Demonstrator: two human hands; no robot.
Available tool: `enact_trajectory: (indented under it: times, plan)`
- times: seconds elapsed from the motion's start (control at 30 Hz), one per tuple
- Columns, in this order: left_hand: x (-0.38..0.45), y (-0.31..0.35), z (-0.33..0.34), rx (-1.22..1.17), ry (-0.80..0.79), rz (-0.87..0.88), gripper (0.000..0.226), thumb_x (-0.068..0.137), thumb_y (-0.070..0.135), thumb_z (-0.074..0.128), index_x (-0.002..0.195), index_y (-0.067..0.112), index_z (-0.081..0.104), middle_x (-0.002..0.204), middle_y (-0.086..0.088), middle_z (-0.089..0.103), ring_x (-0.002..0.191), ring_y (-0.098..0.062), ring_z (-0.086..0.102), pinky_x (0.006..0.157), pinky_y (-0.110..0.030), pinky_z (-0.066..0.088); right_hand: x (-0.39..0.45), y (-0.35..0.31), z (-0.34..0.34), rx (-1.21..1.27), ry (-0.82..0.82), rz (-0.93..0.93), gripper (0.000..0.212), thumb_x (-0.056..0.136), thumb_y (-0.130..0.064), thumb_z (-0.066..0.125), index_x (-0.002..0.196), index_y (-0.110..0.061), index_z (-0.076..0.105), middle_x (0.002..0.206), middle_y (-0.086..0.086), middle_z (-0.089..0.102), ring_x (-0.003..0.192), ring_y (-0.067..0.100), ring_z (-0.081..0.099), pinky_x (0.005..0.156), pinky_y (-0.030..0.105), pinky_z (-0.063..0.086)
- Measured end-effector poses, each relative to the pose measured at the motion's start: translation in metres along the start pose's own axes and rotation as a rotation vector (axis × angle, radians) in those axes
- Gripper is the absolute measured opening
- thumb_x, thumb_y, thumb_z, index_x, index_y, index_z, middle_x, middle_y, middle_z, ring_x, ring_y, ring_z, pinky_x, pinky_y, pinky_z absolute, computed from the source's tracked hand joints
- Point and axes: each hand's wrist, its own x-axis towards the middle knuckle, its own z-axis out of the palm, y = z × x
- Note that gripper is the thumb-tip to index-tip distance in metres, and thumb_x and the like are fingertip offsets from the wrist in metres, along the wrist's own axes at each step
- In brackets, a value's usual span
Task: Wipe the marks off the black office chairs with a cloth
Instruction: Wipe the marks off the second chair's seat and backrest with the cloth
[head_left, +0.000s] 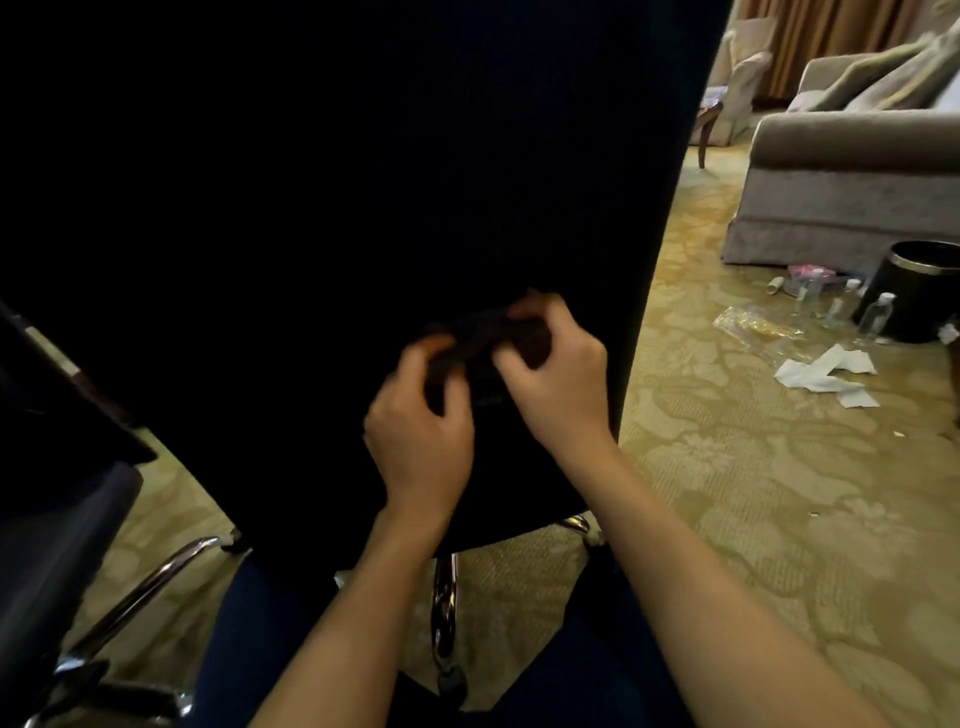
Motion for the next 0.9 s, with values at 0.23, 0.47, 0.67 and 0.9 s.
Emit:
enact_trajectory:
  times: [0.23, 0.47, 0.67, 0.9]
  plan:
    - [-0.011, -0.048, -0.017, 0.027, 0.003, 0.019, 0.031, 0.086, 0.032, 0.054, 0.114, 0.022, 0.065, 0.093, -0.006, 0.073, 0.082, -0.03, 0.069, 0.067, -0.04, 0.055, -0.024, 0.002, 0.041, -0.152, 0.0, -0.163, 0.032, 0.082, -0.033, 0.059, 0.105, -0.011, 0.064, 0.093, 0.004, 0.067, 0.077, 0.025, 0.067, 0.062, 0.033, 0.053]
    - [-0.117, -0.122, -0.009, 0.181, -0.449, -0.45, 0.026, 0.09, 0.029, 0.065, 0.114, 0.039, 0.064, 0.092, 0.01, 0.073, 0.084, -0.017, 0.07, 0.067, -0.035, 0.056, -0.141, 0.091, 0.069, -0.328, -0.432, 0.214, 0.025, 0.082, -0.023, 0.069, 0.107, -0.019, 0.063, 0.09, 0.005, 0.069, 0.082, 0.028, 0.069, 0.064, 0.034, 0.052]
    - [-0.08, -0.112, -0.032, 0.031, -0.14, -0.292, 0.025, 0.088, 0.022, 0.062, 0.112, 0.024, 0.069, 0.092, 0.004, 0.074, 0.084, -0.017, 0.07, 0.073, -0.036, 0.056, -0.106, 0.037, 0.084, -0.193, -0.209, 0.046, 0.028, 0.082, -0.029, 0.062, 0.105, -0.013, 0.066, 0.088, 0.005, 0.071, 0.079, 0.027, 0.069, 0.066, 0.036, 0.056]
    - [-0.014, -0.097, -0.054, -0.096, 0.059, -0.138, 0.025, 0.088, 0.018, 0.063, 0.112, 0.018, 0.069, 0.099, 0.001, 0.073, 0.091, -0.016, 0.069, 0.077, -0.029, 0.053, -0.054, -0.01, 0.09, -0.129, -0.051, -0.213, 0.023, 0.083, -0.025, 0.064, 0.1, -0.01, 0.067, 0.091, 0.004, 0.071, 0.081, 0.022, 0.069, 0.067, 0.033, 0.053]
